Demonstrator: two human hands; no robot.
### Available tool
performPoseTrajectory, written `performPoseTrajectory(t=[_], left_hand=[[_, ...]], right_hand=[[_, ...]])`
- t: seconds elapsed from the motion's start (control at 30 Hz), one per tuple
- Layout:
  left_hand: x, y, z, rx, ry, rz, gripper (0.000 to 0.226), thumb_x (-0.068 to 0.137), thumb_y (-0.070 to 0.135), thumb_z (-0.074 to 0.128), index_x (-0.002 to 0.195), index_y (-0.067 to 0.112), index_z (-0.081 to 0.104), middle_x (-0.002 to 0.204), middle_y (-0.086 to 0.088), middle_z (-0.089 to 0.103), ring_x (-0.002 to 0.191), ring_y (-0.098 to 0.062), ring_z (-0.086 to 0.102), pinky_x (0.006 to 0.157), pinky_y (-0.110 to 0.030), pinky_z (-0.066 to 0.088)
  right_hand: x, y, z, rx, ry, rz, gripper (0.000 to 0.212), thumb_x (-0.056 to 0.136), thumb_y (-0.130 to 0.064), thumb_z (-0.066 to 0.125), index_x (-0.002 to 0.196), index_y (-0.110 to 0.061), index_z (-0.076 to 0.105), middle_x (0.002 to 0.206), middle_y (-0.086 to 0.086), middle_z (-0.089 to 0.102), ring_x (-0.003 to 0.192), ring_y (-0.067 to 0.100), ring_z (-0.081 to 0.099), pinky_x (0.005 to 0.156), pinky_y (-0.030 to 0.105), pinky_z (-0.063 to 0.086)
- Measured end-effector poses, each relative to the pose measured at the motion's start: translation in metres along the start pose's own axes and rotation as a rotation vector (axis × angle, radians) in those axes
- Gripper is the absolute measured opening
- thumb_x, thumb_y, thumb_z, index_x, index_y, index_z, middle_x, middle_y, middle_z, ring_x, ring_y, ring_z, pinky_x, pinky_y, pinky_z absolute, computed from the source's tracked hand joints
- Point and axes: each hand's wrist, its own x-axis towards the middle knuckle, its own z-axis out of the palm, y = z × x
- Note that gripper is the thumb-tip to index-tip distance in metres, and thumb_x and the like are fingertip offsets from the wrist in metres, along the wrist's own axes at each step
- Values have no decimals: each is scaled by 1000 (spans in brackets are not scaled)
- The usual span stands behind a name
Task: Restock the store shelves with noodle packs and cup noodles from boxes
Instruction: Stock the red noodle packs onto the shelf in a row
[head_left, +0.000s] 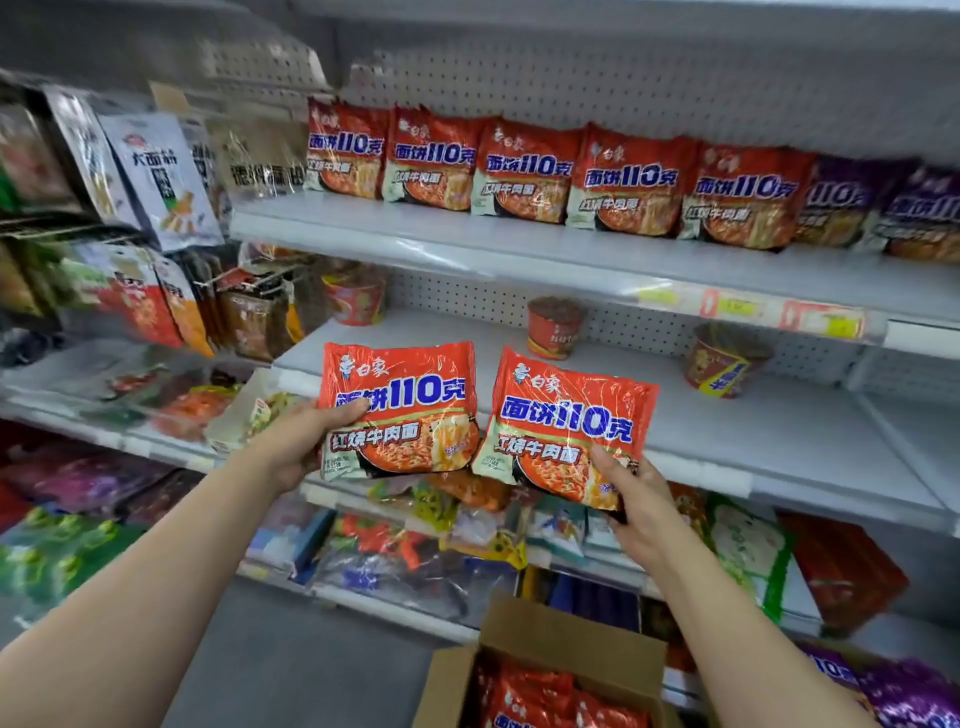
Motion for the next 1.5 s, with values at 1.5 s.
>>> performPoseTrajectory(t=[1.5], left_hand=[[228,311,-160,68,126,370,17,92,19,71,103,10,61,73,0,76,69,-16,74,63,-31,59]], right_hand=[[225,-217,231,18,42,-507,55,65,-26,83,115,-18,62,110,8,75,84,16,76,62,26,61]])
